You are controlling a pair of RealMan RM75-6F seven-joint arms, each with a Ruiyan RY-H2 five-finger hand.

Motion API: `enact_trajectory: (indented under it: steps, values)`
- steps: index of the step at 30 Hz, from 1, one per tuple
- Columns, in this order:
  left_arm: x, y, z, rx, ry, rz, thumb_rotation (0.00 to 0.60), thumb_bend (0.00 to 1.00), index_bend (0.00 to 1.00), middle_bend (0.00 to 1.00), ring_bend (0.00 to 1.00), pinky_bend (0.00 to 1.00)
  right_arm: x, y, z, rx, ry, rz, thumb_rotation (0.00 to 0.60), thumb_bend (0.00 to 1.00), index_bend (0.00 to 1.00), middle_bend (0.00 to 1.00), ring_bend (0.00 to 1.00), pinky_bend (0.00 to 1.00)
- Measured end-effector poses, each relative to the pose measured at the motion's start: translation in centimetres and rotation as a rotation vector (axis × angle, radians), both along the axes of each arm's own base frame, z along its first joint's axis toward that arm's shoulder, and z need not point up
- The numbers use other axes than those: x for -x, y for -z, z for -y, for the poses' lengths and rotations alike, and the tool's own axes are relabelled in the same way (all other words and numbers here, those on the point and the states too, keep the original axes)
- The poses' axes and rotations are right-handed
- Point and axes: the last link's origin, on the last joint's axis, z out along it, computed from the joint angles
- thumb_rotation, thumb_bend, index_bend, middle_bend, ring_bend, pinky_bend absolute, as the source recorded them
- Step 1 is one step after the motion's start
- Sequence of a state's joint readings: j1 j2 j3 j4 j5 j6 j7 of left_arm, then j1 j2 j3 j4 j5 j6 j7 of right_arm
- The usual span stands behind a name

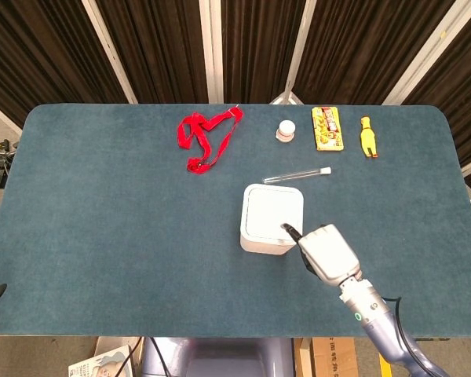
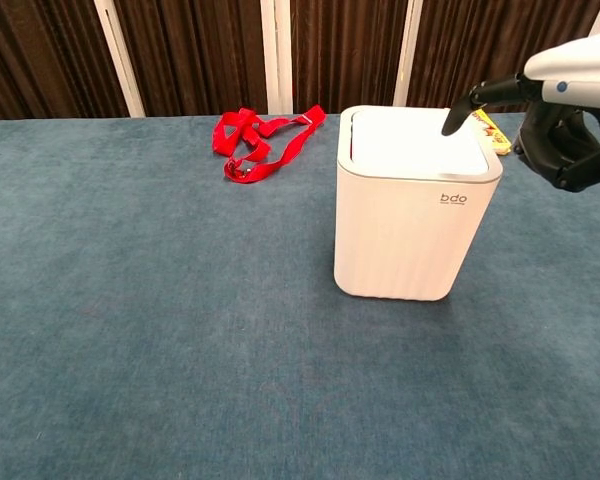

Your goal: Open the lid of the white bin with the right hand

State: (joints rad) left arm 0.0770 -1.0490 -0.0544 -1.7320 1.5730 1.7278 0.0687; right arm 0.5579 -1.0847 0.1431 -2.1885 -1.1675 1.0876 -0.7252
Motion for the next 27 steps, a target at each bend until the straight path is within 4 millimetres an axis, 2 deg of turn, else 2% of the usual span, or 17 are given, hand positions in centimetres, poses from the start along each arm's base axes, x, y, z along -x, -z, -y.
enact_trajectory:
  steps: [9,16,20,25,27]
  values:
    - [-0.13,-0.06,0.18,-0.006,0.014,-0.001,0.6,0.12,0.11,0.02,0.0,0.0,0.48,0.44,0.08,-0.018,0.016,-0.023,0.6,0.86,0.26,0.78,0.76,0.65]
    - [-0.12,-0.06,0.2,-0.005,0.006,0.003,0.6,0.12,0.11,0.02,0.0,0.0,0.7,0.69,0.02,-0.028,0.021,-0.04,0.6,0.86,0.37,0.78,0.76,0.65]
    - [-0.1,-0.08,0.17,-0.006,0.005,0.003,0.6,0.12,0.11,0.02,0.0,0.0,0.79,0.82,-0.02,-0.035,0.026,-0.052,0.6,0.86,0.39,0.78,0.76,0.65]
    - [0.0,-0.17,0.18,-0.011,-0.004,0.004,0.6,0.12,0.11,0.02,0.0,0.0,0.63,0.94,-0.08,-0.039,0.022,-0.055,0.6,0.86,0.38,0.78,0.76,0.65]
    - [0.0,-0.18,0.18,-0.011,-0.006,0.005,0.6,0.12,0.11,0.02,0.0,0.0,0.54,0.87,-0.07,-0.035,0.021,-0.05,0.6,0.86,0.31,0.78,0.76,0.65]
